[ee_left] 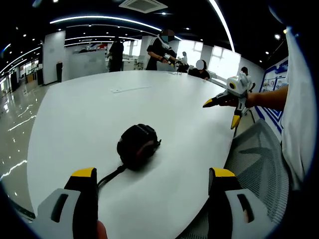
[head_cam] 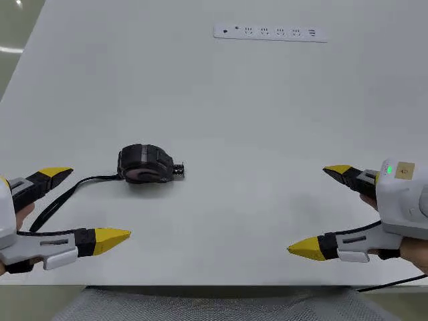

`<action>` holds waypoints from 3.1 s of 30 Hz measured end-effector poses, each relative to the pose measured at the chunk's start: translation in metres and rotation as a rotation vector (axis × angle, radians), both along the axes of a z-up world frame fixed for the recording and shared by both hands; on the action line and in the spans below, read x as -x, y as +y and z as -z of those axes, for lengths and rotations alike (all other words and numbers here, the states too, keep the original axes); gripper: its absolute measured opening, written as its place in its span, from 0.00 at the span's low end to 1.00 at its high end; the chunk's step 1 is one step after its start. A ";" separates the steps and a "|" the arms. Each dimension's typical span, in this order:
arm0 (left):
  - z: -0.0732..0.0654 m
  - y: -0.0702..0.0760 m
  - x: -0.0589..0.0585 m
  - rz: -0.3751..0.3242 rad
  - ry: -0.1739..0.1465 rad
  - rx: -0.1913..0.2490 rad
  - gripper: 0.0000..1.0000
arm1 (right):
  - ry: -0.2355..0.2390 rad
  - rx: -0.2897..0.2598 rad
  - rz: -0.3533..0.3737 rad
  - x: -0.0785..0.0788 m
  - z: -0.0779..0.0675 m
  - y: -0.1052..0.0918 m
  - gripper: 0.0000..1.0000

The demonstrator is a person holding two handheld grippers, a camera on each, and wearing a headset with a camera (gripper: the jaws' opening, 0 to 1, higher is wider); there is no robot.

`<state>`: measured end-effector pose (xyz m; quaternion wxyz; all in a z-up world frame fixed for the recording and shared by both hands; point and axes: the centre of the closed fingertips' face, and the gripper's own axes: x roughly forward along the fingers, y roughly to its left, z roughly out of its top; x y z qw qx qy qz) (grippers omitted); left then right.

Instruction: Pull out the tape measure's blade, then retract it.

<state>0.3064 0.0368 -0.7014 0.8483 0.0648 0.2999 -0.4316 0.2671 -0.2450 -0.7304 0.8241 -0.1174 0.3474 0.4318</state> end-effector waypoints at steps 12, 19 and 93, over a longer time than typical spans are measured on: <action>0.004 -0.008 -0.008 0.077 -0.001 -0.021 0.90 | -0.010 -0.002 -0.053 -0.015 0.001 0.017 0.99; 0.004 -0.013 -0.017 0.117 -0.012 -0.037 0.90 | -0.014 -0.004 -0.083 -0.022 0.003 0.027 0.99; 0.069 -0.034 -0.070 0.495 -0.058 -0.323 0.29 | 0.007 -0.023 -0.305 -0.064 0.037 0.106 0.93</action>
